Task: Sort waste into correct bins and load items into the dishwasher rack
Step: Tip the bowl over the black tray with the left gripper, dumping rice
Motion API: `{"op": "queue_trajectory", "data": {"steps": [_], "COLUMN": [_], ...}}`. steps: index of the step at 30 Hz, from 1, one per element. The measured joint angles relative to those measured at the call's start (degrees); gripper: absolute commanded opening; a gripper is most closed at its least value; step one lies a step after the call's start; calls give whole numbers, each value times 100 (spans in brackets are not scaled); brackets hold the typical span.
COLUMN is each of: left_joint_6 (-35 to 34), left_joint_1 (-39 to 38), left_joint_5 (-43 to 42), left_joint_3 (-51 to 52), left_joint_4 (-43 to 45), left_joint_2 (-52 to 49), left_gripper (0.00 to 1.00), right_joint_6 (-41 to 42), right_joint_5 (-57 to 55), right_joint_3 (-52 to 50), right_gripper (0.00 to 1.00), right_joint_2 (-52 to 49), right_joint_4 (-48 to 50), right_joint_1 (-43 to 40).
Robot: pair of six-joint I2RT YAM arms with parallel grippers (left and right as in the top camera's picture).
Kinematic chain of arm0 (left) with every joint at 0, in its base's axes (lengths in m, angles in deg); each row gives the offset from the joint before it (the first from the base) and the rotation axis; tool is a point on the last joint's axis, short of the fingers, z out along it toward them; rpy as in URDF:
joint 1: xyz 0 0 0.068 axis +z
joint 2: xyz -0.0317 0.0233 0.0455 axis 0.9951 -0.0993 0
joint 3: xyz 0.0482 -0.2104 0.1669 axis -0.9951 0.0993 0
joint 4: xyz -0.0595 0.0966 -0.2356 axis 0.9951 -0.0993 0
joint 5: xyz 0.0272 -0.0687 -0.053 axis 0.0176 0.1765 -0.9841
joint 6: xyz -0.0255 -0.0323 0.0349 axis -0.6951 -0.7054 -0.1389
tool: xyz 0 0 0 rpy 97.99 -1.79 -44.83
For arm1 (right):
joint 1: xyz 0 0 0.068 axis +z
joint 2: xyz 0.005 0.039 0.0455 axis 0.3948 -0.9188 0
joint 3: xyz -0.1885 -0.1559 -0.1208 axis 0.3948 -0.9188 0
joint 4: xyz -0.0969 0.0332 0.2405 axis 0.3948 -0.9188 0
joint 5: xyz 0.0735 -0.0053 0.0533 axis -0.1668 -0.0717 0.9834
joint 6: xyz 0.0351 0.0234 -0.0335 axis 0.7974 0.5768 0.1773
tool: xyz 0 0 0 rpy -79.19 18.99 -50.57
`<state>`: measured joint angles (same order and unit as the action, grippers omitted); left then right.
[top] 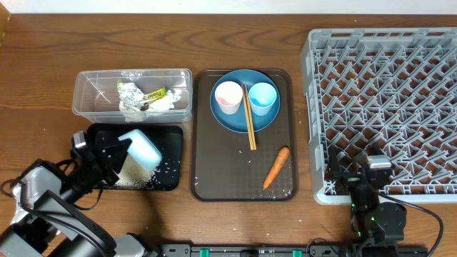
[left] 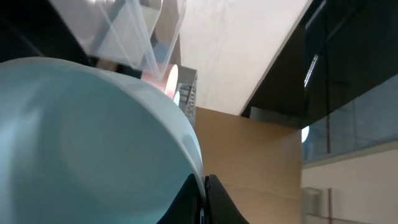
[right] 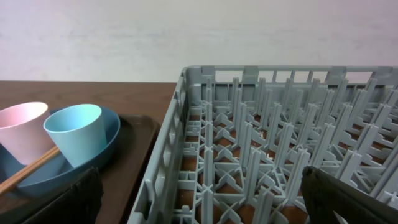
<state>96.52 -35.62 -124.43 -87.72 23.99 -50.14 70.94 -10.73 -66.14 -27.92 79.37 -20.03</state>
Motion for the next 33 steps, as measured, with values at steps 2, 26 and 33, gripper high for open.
{"op": "queue_trajectory", "data": {"steps": [2,26,33], "left_joint_6": [20,-2588,-3928], "left_joint_1": [-7,-3993,-6105], "left_joint_5": [28,3991,5796], "left_joint_3": [-20,-1226,-1226], "left_joint_4": [-107,664,1226], "left_joint_2": [24,3134,3246], "left_gripper": [6,6,6], "right_joint_6": [-2,-2,-2], "right_joint_5": [0,0,0], "right_joint_3": [0,0,0], "right_gripper": [99,99,99], "right_joint_2": [0,0,0], "right_joint_4": [0,-2,-2], "right_joint_1": [2,0,2]}}
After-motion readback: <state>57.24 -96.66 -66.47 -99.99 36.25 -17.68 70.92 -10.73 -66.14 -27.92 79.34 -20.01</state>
